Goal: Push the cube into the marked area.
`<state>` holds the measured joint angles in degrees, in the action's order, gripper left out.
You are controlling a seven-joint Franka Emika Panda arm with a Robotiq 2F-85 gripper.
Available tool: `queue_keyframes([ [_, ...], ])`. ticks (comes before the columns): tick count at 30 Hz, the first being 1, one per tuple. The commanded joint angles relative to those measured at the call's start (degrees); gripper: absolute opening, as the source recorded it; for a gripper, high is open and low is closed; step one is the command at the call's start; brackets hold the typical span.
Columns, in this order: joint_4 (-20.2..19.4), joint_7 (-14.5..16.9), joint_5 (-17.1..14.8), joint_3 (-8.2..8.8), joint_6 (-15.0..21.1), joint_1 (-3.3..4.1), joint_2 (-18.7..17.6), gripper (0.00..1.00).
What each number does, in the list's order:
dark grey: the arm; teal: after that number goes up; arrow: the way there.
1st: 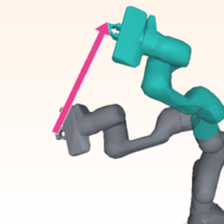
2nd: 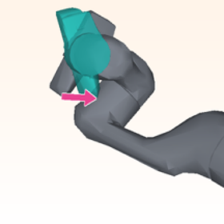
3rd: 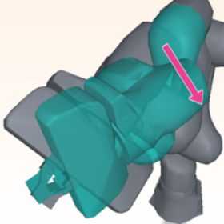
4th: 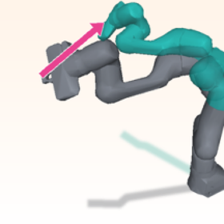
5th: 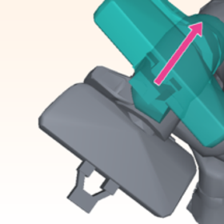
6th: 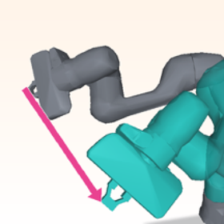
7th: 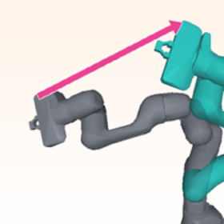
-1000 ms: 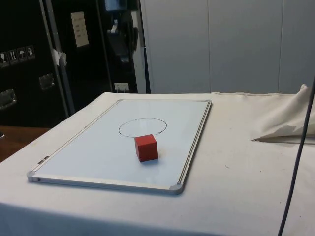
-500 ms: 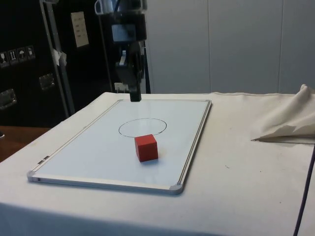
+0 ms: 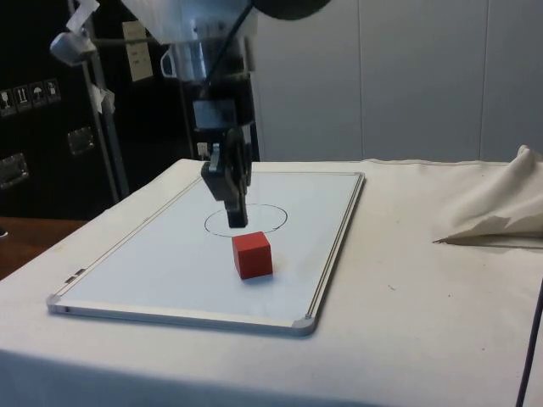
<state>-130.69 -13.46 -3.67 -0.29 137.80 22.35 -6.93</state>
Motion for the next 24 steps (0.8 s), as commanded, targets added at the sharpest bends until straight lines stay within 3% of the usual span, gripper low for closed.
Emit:
queue_keyframes([
  [1, -0.2, -0.5, -0.1, -0.29, 1.3, 0.23, -0.6, 0.00],
  [10, -0.1, -1.5, 0.1, -2.06, 4.6, -0.06, -4.7, 0.00],
  [15, -0.7, -0.5, 0.1, -1.78, 7.2, -0.63, -7.1, 0.00],
  [16, -0.1, -1.0, 0.1, -1.95, 5.8, -0.34, -6.9, 0.00],
  [17, -0.9, -0.2, 0.1, -1.66, 7.6, -0.80, -7.4, 0.00],
  [19, -1.5, 0.6, 0.2, -1.03, 8.5, -1.03, -8.1, 0.00],
  [24, -1.8, 1.4, 0.2, -0.40, 8.4, -1.26, -8.7, 0.00],
])
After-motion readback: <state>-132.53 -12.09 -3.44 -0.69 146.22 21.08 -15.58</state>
